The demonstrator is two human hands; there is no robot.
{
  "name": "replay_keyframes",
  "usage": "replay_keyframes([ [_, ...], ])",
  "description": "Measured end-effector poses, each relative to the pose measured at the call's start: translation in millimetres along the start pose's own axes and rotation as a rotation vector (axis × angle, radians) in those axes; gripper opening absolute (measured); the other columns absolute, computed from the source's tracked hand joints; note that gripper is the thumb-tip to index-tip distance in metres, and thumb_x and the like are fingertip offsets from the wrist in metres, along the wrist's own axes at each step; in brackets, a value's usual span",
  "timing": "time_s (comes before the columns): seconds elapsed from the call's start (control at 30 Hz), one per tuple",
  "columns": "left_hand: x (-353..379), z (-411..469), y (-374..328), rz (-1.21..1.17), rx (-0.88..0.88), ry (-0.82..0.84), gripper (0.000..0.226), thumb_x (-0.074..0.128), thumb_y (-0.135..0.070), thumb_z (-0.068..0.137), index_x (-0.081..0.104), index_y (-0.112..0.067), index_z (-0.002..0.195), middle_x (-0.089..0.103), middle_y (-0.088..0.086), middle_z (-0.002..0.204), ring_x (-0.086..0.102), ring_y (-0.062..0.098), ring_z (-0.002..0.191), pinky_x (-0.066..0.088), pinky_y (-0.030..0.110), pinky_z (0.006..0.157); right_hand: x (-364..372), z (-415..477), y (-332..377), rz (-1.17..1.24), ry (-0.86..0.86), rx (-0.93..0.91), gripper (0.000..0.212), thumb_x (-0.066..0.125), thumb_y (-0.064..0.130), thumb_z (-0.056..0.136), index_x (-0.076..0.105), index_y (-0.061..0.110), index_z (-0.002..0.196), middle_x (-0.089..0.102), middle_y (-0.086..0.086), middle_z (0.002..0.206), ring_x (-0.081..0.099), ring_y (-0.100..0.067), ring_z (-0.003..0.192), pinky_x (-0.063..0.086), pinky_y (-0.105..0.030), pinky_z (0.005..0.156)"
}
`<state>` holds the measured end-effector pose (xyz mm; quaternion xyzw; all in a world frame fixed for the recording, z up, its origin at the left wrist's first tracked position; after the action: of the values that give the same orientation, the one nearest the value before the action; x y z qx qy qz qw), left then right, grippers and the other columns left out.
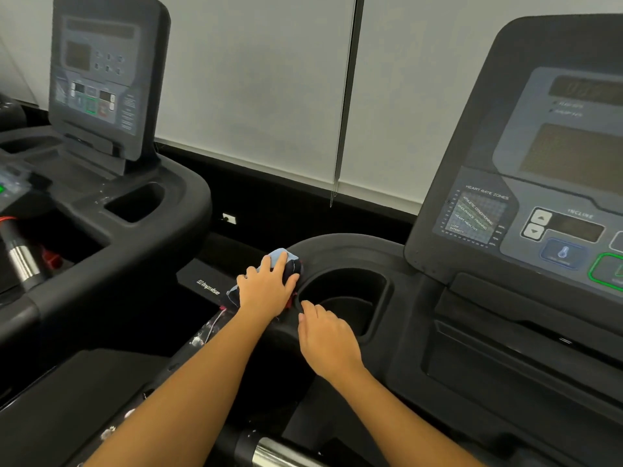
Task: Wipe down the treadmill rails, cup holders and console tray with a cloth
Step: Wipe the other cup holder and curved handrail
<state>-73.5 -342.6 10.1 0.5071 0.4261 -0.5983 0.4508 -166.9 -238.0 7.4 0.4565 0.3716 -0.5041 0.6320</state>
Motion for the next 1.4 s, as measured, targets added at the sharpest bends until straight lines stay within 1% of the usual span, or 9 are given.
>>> replay_keyframes([
  [0.13,-2,-10,1,-0.008,0.009,-0.045,0.059,0.029,-0.053,0.095,0.021,-0.025,0.147,0.035,0.010,0.145,0.046,0.033,0.118,0.037,0.044,0.095,-1,0,1,0.077,0.027,-0.033,0.039,0.030,0.029,0.101,0.050,0.011,0.129,0.065,-0.004,0.102,0.063,-0.019,0.082,0.048,-0.031,0.065],
  [0.33,-2,-60,21,0.088,0.051,-0.143,0.057,0.026,-0.049,0.089,0.056,-0.019,0.127,0.058,0.018,0.125,0.058,0.043,0.103,0.047,0.054,0.085,1,0,0,0.069,0.037,-0.041,0.041,0.025,0.031,0.102,0.041,0.014,0.136,0.061,-0.002,0.115,0.061,-0.017,0.095,0.048,-0.030,0.075],
  [0.57,-6,-70,43,-0.015,-0.079,-0.057,0.059,0.023,-0.057,0.091,0.042,-0.027,0.138,0.056,0.020,0.121,0.057,0.039,0.103,0.045,0.050,0.086,2,-3,-1,0.042,0.063,-0.042,0.046,0.022,0.034,0.102,0.034,0.014,0.142,0.059,-0.002,0.120,0.059,-0.016,0.099,0.046,-0.027,0.078],
  [0.7,-1,-48,70,-0.412,-0.269,0.247,0.058,0.022,-0.059,0.093,0.027,-0.029,0.144,0.051,0.015,0.131,0.051,0.035,0.116,0.041,0.043,0.096,0,-3,-2,0.060,0.073,-0.039,0.046,0.023,0.034,0.102,0.033,0.014,0.143,0.058,-0.002,0.123,0.058,-0.015,0.103,0.045,-0.027,0.082],
  [0.9,-7,-88,49,0.028,-0.175,-0.060,0.054,0.021,-0.047,0.095,0.047,-0.018,0.133,0.061,0.017,0.108,0.060,0.035,0.087,0.046,0.044,0.075,3,-2,-2,0.073,0.067,-0.037,0.046,0.025,0.033,0.102,0.036,0.013,0.141,0.059,-0.003,0.120,0.059,-0.015,0.099,0.046,-0.027,0.078],
  [1.0,-2,-95,48,0.123,-0.127,-0.143,0.057,0.023,-0.045,0.091,0.054,-0.013,0.126,0.060,0.023,0.114,0.059,0.042,0.093,0.048,0.050,0.080,5,-1,-2,0.069,0.063,-0.040,0.045,0.025,0.032,0.102,0.036,0.013,0.141,0.059,-0.002,0.119,0.059,-0.015,0.098,0.045,-0.026,0.077],
  [1.13,-9,-81,43,0.085,-0.175,-0.075,0.055,0.022,-0.045,0.094,0.050,-0.013,0.129,0.063,0.018,0.100,0.061,0.037,0.080,0.047,0.044,0.073,5,0,-1,0.049,0.064,-0.042,0.045,0.024,0.032,0.102,0.036,0.014,0.141,0.059,-0.001,0.119,0.059,-0.013,0.098,0.045,-0.024,0.076],
  [1.3,-6,-44,62,-0.290,-0.304,0.135,0.052,0.018,-0.049,0.098,0.048,-0.012,0.118,0.061,0.014,0.112,0.059,0.032,0.098,0.045,0.041,0.083,5,0,-2,0.061,0.059,-0.035,0.044,0.024,0.032,0.102,0.037,0.014,0.140,0.060,0.000,0.116,0.059,-0.013,0.094,0.043,-0.023,0.073],
  [1.4,-10,-56,59,-0.164,-0.292,0.023,0.050,0.020,-0.047,0.098,0.047,-0.013,0.122,0.062,0.011,0.111,0.060,0.031,0.095,0.044,0.039,0.079,4,-1,-2,0.066,0.039,-0.034,0.043,0.027,0.031,0.101,0.041,0.013,0.138,0.062,-0.001,0.113,0.061,-0.014,0.090,0.043,-0.023,0.070],
])
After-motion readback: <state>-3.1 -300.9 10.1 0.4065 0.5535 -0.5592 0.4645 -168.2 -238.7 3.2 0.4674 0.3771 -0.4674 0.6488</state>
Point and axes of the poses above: each hand's wrist, its own z-axis towards the middle knuckle, its own x-axis out of the palm, y = z × x, the point moved 6 cm from there along z, towards the middle knuckle
